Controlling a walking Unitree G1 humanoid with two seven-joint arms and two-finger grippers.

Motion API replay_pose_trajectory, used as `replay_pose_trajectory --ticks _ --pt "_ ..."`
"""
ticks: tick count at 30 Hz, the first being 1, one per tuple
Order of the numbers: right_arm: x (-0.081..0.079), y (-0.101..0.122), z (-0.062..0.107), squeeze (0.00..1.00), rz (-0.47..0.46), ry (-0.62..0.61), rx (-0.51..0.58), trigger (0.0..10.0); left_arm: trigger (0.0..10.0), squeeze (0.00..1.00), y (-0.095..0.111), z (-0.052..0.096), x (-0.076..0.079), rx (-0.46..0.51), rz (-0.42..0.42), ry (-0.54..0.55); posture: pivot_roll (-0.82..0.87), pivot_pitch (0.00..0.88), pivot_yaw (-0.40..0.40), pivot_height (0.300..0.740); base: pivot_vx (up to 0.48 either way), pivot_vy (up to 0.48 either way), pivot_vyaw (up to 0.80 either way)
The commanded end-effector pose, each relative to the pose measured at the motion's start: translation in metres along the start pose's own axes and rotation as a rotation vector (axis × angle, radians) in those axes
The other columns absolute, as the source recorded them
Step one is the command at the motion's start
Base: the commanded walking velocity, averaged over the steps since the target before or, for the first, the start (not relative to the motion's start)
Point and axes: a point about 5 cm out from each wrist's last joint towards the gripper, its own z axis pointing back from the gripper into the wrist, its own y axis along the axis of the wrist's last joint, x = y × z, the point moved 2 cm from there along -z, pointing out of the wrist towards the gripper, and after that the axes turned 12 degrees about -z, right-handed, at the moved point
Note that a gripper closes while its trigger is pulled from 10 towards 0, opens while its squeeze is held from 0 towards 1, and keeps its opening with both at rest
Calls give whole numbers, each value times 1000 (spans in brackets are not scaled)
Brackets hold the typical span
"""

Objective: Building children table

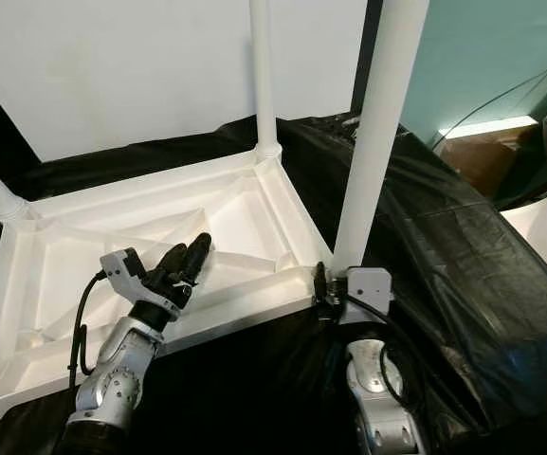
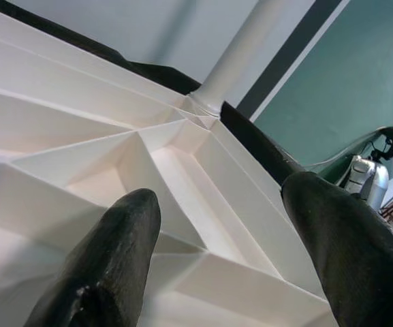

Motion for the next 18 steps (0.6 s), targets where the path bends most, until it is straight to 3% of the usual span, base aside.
replay_pose_trajectory --ticks 1,4,5,13,18 --pt "16 -10 5 1000 19 -58 -52 10000 10000 0 -3 1 -2 -16 -6 13 -94 28 60 740 0 0 0" --pt "14 -7 7 976 21 -36 -32 10000 10000 0 -6 0 -1 -22 -10 12 -101 28 58 740 0 0 0" --pt "12 -5 9 0 31 -14 -24 10000 10000 0 -7 0 1 -25 -13 12 -102 27 55 740 0 0 0" --pt "3 9 16 0 126 73 26 10000 10000 0 -9 3 1 -29 -33 9 -104 27 46 740 0 0 0" --pt "-7 16 7 0 172 175 52 10000 10000 0 -12 3 3 -28 -30 -4 -108 26 48 740 0 0 0"
